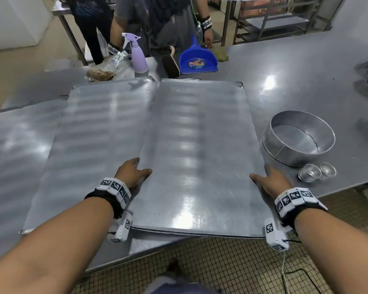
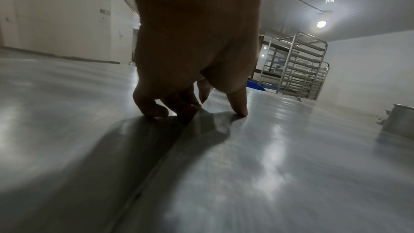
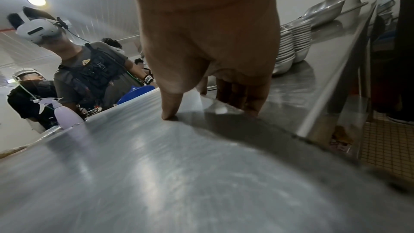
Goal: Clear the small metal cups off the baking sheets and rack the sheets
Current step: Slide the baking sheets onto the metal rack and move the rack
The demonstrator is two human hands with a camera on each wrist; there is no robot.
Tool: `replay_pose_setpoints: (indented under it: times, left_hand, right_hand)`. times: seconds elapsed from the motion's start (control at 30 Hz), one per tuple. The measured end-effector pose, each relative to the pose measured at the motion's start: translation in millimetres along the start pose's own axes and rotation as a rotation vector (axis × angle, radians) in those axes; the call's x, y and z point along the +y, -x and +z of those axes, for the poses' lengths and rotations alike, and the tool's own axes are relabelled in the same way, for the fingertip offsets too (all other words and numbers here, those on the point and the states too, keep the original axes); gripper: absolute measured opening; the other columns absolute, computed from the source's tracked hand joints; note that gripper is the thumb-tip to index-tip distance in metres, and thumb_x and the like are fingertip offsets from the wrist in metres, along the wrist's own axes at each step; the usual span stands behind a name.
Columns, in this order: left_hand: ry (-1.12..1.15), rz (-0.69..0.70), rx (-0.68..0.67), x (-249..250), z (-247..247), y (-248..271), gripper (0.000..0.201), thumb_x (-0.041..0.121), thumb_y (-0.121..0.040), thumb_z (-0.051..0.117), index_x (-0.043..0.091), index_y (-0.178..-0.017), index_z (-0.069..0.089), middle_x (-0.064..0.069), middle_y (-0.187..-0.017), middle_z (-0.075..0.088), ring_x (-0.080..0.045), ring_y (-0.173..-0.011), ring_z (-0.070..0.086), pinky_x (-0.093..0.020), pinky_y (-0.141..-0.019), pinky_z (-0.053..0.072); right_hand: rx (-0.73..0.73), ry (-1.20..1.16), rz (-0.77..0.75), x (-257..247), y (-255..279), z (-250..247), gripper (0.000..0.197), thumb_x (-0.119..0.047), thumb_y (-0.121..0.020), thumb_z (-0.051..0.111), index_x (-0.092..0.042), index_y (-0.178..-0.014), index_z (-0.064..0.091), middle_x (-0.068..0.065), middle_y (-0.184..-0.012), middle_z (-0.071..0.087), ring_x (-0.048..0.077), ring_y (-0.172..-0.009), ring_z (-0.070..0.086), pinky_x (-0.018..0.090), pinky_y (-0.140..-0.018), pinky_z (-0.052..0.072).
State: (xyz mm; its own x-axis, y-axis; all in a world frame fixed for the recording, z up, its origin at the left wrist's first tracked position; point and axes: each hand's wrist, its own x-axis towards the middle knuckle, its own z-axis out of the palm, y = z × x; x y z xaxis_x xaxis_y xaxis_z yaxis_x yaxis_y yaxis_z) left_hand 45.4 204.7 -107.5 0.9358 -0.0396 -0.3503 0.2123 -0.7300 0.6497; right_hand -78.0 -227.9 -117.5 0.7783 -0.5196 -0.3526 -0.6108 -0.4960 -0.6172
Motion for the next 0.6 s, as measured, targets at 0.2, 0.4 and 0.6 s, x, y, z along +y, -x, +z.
replay_pose_setpoints:
  times: [0.2, 0.4, 0.6]
  left_hand:
    - [-0.019, -0.033, 0.011, -7, 5, 35, 0.053, 0.027, -0.085, 0.081, 0.01, -0.132, 0.063, -0.004, -0.129, 0.068, -0.029, -0.12, 0.064, -0.041, -0.107, 0.047]
    - [-0.018, -0.064, -0.002, -19, 13, 63, 0.051, 0.028, -0.081, 0.085, 0.013, -0.127, 0.067, -0.007, -0.123, 0.073, -0.029, -0.112, 0.068, -0.045, -0.104, 0.051]
    - [0.0, -0.095, -0.006, -14, 18, 87, 0.058, 0.021, -0.08, 0.087, 0.009, -0.131, 0.063, -0.005, -0.122, 0.069, -0.027, -0.106, 0.064, -0.034, -0.097, 0.047]
  right_hand:
    - [-0.045, -0.027, -0.068, 23, 21, -5, 0.06, -0.044, -0.081, 0.074, -0.03, -0.135, 0.053, -0.005, -0.133, 0.062, 0.024, -0.123, 0.057, 0.033, -0.1, 0.042]
    - [-0.034, 0.034, -0.069, 44, 46, -11, 0.049, -0.049, -0.087, 0.064, -0.023, -0.129, 0.059, 0.0, -0.126, 0.067, 0.03, -0.117, 0.061, 0.04, -0.1, 0.047]
    - [-0.05, 0.029, -0.04, 49, 56, -25, 0.056, -0.038, -0.091, 0.068, -0.015, -0.139, 0.052, 0.009, -0.139, 0.059, 0.034, -0.127, 0.053, 0.041, -0.105, 0.04]
